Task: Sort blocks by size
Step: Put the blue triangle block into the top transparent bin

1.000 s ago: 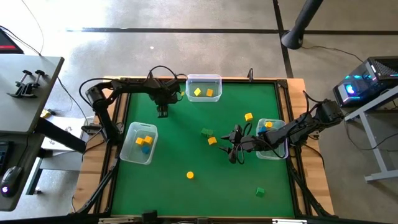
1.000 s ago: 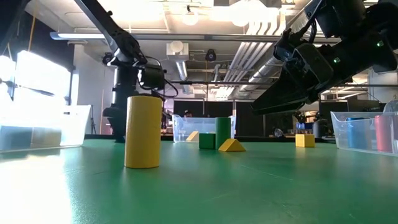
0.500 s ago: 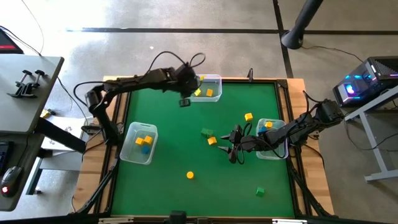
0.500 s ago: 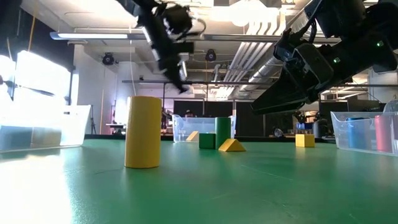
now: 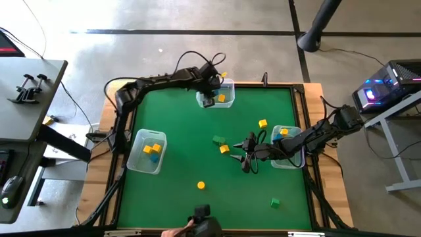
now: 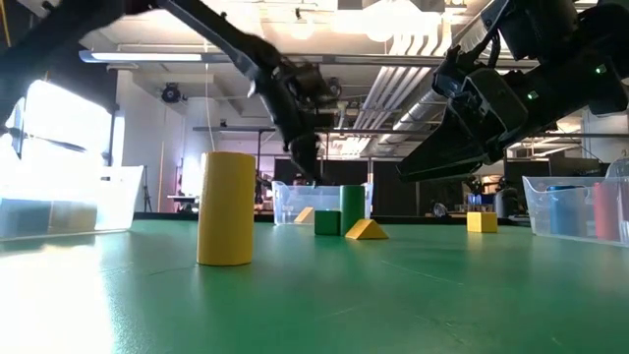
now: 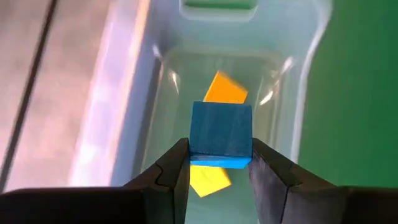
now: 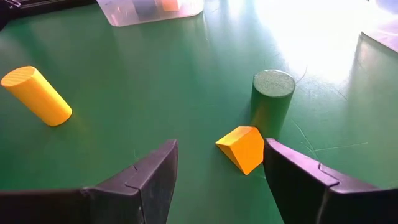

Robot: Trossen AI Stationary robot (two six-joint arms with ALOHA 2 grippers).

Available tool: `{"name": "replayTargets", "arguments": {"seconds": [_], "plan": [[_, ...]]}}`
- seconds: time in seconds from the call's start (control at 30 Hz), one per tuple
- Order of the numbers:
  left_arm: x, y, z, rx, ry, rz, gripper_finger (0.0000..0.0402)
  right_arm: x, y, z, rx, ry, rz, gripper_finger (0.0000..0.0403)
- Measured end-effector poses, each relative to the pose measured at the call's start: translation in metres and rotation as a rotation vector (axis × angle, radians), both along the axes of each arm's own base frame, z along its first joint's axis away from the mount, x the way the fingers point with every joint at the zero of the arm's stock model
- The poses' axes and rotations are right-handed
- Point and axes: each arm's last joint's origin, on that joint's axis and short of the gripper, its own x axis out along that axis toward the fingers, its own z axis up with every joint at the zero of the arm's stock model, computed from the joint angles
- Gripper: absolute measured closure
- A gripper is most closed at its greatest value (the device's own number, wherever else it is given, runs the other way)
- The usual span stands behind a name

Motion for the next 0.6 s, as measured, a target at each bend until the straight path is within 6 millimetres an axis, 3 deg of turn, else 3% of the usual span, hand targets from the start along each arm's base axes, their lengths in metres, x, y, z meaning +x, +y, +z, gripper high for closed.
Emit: {"name": "replayTargets", "arguments": {"seconds": [0.27,0.6], "plan": [[0.004,0.006,-0.023,-0.052,0.018,-0.028,0.0279,0.0,0.0,0.0,0.0,0.003,0.001,0.0176],[0.006,0.003,-0.023,-0.076,-0.002,-0.056,0.0251,0.0,0.0,0.0,0.017,0.0,-0.006,0.0176]]}}
